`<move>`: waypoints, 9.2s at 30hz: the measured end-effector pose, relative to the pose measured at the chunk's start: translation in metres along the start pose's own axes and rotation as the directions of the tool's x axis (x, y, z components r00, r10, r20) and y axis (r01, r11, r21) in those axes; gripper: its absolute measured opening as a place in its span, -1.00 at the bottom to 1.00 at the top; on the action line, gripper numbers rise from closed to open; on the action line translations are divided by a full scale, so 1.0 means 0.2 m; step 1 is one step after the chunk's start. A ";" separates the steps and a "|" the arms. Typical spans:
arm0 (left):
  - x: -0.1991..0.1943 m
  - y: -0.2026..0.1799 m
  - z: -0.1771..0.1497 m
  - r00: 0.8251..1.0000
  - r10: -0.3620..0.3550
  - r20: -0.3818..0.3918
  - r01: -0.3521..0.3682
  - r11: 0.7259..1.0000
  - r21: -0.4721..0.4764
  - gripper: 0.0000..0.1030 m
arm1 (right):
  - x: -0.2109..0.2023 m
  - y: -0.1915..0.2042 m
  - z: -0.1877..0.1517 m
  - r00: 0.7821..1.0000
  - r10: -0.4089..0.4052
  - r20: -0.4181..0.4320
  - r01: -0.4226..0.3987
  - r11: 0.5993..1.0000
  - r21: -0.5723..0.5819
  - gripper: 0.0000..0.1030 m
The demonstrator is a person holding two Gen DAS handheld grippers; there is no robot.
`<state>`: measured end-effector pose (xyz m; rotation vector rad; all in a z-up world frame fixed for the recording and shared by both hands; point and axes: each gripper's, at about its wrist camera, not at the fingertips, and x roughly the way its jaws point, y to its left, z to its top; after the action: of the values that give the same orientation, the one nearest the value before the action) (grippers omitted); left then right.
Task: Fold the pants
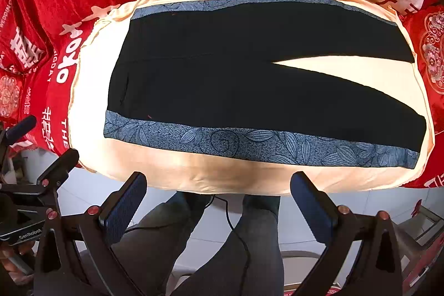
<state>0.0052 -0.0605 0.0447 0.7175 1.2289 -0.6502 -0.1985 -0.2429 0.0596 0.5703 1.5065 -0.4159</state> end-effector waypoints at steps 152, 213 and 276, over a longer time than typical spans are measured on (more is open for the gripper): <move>1.26 0.31 0.99 0.999 0.052 -0.006 -0.048 0.880 -0.473 0.47 | 0.68 -0.43 1.38 0.901 0.433 0.043 -0.421 0.892 -0.164 0.14; 0.90 -1.63 0.82 0.926 -0.366 -0.095 0.371 0.928 0.038 0.71 | 0.69 -1.90 -0.46 0.889 0.389 0.242 -0.458 0.730 0.507 0.08; 1.21 -1.43 1.42 0.997 0.062 -0.038 -0.068 0.982 -0.176 0.54 | 0.37 -2.78 1.30 0.974 -0.062 0.217 0.010 0.972 0.234 -0.61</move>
<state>0.0053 -0.4736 -0.1787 0.6185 1.2699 -0.4704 -0.3131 -0.8351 -0.0724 0.6568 1.2619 -0.6691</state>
